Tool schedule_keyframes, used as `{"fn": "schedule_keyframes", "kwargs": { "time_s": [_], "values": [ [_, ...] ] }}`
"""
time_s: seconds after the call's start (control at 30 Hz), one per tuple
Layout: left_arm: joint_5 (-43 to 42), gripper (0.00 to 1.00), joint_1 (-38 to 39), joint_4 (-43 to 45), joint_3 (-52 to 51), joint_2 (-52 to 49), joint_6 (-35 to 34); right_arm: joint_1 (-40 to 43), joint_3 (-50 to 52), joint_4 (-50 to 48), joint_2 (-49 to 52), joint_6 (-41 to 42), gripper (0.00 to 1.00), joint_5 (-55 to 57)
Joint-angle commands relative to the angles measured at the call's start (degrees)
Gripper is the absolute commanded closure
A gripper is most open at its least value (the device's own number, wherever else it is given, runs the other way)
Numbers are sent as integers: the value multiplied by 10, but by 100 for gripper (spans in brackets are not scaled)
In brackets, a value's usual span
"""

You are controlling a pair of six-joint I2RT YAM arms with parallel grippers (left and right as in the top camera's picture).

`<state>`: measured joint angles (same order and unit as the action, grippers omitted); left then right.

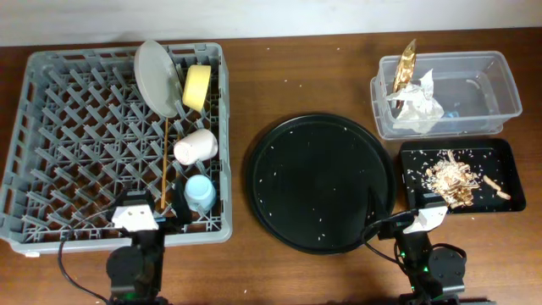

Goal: Sort waste into correct bins and load items into the dishwasher rack

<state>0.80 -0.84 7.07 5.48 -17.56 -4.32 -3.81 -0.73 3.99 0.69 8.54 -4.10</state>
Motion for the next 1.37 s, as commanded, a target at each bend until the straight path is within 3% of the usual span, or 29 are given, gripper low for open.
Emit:
{"fn": "schedule_keyframes", "kwargs": {
  "time_s": [0.0,0.13,0.27,1.33],
  "values": [
    [6,1,-2,-11,-46,81,15,-3,4,1,-5,-4,2,3],
    [8,1,-4,-117,-50,127,31,-3,4,1,-5,-4,2,3],
    [0,1,-3,-113,-50,172,31,-3,4,1,-5,-4,2,3],
    [0,1,-3,-119,-50,172,31,-3,4,1,-5,-4,2,3]
  ]
}}
